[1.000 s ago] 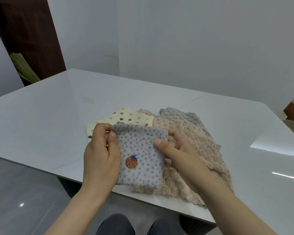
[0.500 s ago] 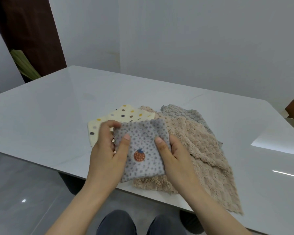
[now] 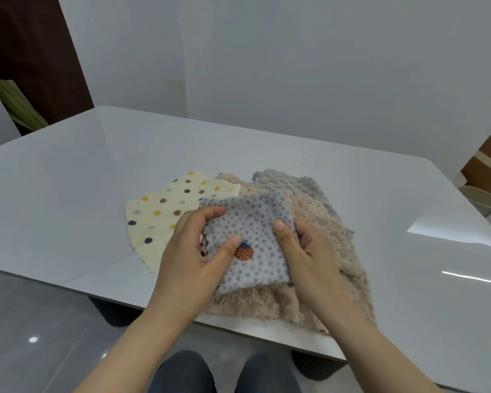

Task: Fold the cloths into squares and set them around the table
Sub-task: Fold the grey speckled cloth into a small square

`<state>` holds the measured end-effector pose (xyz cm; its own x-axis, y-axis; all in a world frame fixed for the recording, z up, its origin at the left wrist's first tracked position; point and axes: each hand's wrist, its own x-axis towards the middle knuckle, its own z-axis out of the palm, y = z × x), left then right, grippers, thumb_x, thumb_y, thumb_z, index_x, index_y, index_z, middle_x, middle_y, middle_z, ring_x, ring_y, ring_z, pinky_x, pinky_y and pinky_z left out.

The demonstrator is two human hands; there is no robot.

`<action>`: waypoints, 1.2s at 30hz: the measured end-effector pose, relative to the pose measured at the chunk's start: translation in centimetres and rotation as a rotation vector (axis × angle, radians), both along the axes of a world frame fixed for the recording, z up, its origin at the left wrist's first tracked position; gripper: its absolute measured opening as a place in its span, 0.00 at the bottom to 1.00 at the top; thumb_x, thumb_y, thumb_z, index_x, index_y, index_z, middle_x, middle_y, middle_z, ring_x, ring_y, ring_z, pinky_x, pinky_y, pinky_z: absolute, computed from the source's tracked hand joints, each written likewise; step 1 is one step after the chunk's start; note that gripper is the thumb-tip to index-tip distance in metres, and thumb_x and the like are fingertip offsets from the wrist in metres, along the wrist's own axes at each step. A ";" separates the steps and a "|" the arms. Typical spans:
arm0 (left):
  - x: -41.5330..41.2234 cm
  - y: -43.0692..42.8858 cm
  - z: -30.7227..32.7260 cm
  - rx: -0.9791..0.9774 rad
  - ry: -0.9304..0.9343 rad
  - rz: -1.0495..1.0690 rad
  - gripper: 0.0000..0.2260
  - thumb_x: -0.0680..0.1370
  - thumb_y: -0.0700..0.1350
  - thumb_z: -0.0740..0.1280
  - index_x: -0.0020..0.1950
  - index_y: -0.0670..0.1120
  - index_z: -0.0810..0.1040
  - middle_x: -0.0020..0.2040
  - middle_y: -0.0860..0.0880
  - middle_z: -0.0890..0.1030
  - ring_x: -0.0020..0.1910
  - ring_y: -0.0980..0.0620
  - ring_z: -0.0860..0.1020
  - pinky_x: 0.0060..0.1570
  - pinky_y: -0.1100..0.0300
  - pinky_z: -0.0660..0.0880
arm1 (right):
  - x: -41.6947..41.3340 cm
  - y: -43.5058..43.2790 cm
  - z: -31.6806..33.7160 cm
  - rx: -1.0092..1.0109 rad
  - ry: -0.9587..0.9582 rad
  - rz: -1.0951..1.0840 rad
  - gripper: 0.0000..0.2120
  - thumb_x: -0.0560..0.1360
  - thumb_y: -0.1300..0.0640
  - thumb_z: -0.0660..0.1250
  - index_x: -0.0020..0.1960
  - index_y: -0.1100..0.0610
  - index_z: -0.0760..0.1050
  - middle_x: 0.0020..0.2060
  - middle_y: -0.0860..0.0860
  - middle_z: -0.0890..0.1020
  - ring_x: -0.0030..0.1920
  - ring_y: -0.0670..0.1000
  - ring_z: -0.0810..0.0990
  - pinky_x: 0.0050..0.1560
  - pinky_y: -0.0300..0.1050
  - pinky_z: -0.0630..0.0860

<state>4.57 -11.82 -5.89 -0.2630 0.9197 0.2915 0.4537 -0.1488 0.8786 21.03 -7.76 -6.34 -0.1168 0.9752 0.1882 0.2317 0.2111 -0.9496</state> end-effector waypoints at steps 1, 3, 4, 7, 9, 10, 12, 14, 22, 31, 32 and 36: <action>0.4 0.3 -0.1 -0.007 0.000 -0.018 0.15 0.73 0.52 0.69 0.59 0.61 0.72 0.56 0.67 0.71 0.54 0.63 0.75 0.52 0.60 0.76 | 0.6 0.1 0.0 -0.003 -0.006 -0.010 0.20 0.77 0.41 0.62 0.46 0.59 0.76 0.40 0.60 0.80 0.37 0.60 0.79 0.34 0.54 0.75; 1.3 0.8 -0.3 -0.025 -0.031 -0.057 0.13 0.73 0.51 0.70 0.57 0.61 0.76 0.55 0.65 0.74 0.53 0.61 0.76 0.51 0.58 0.77 | 1.9 0.4 0.1 -0.019 0.009 -0.027 0.17 0.77 0.43 0.63 0.45 0.57 0.78 0.39 0.56 0.82 0.38 0.58 0.80 0.35 0.51 0.76; 1.9 1.1 -0.4 -0.038 -0.058 -0.069 0.12 0.73 0.51 0.70 0.55 0.61 0.78 0.54 0.63 0.76 0.50 0.58 0.79 0.49 0.57 0.78 | 2.7 0.6 0.2 -0.024 0.021 -0.041 0.15 0.77 0.44 0.63 0.44 0.55 0.78 0.38 0.54 0.82 0.36 0.54 0.80 0.35 0.47 0.76; 3.9 2.3 -0.6 -0.083 -0.128 -0.076 0.08 0.73 0.49 0.71 0.51 0.59 0.81 0.39 0.55 0.80 0.31 0.59 0.77 0.33 0.68 0.73 | 5.2 1.3 0.2 -0.022 0.008 -0.096 0.14 0.77 0.46 0.64 0.41 0.56 0.78 0.36 0.56 0.82 0.34 0.51 0.79 0.35 0.47 0.74; 5.5 3.2 -0.5 -0.089 -0.128 -0.094 0.07 0.73 0.48 0.72 0.50 0.57 0.82 0.37 0.55 0.80 0.28 0.62 0.73 0.31 0.72 0.68 | 7.0 1.7 0.1 -0.039 0.011 -0.136 0.13 0.77 0.47 0.65 0.41 0.56 0.78 0.37 0.58 0.81 0.34 0.52 0.79 0.35 0.46 0.74; 6.3 3.6 -0.4 -0.090 -0.115 -0.108 0.07 0.72 0.49 0.72 0.50 0.57 0.82 0.41 0.53 0.82 0.30 0.62 0.73 0.33 0.72 0.67 | 7.9 1.9 0.0 -0.047 0.013 -0.151 0.12 0.77 0.48 0.65 0.42 0.55 0.79 0.36 0.57 0.82 0.34 0.51 0.80 0.35 0.44 0.75; 8.0 4.5 -0.3 -0.101 -0.082 -0.132 0.09 0.72 0.51 0.72 0.51 0.58 0.81 0.49 0.55 0.82 0.33 0.61 0.73 0.35 0.72 0.67 | 9.7 2.4 -0.1 -0.054 0.010 -0.182 0.10 0.77 0.48 0.65 0.45 0.53 0.79 0.37 0.57 0.83 0.36 0.53 0.82 0.36 0.45 0.77; 9.7 5.4 -0.2 -0.126 -0.034 -0.164 0.11 0.72 0.51 0.72 0.54 0.58 0.80 0.48 0.62 0.78 0.34 0.63 0.72 0.33 0.77 0.67 | 11.6 2.9 -0.2 -0.046 0.006 -0.209 0.07 0.78 0.49 0.65 0.48 0.51 0.79 0.36 0.59 0.82 0.38 0.56 0.82 0.38 0.48 0.78; 16.5 10.0 0.3 -0.222 0.141 -0.366 0.24 0.71 0.54 0.72 0.66 0.55 0.73 0.61 0.59 0.71 0.54 0.58 0.74 0.49 0.67 0.69 | 19.2 6.6 -1.4 0.002 -0.075 -0.341 0.06 0.78 0.53 0.65 0.54 0.49 0.74 0.23 0.45 0.74 0.28 0.43 0.74 0.32 0.41 0.70; 24.4 16.7 -1.0 -0.306 0.131 -0.481 0.27 0.71 0.52 0.73 0.68 0.50 0.71 0.68 0.53 0.71 0.60 0.50 0.75 0.60 0.56 0.72 | 26.7 11.6 -3.6 -0.009 -0.132 -0.475 0.07 0.77 0.52 0.66 0.55 0.50 0.73 0.29 0.53 0.78 0.31 0.51 0.75 0.35 0.44 0.71; 25.2 17.3 -1.1 -0.312 0.134 -0.494 0.28 0.71 0.52 0.73 0.69 0.50 0.70 0.68 0.52 0.70 0.61 0.50 0.75 0.60 0.58 0.71 | 27.4 12.1 -3.8 -0.013 -0.131 -0.487 0.07 0.77 0.52 0.66 0.54 0.50 0.73 0.29 0.53 0.79 0.31 0.51 0.76 0.36 0.44 0.71; 27.8 19.4 -1.5 -0.326 0.153 -0.538 0.29 0.71 0.51 0.73 0.70 0.49 0.69 0.68 0.52 0.69 0.61 0.50 0.75 0.61 0.58 0.71 | 29.9 13.7 -4.5 -0.037 -0.117 -0.526 0.07 0.77 0.51 0.66 0.53 0.50 0.73 0.32 0.52 0.81 0.35 0.51 0.78 0.38 0.46 0.73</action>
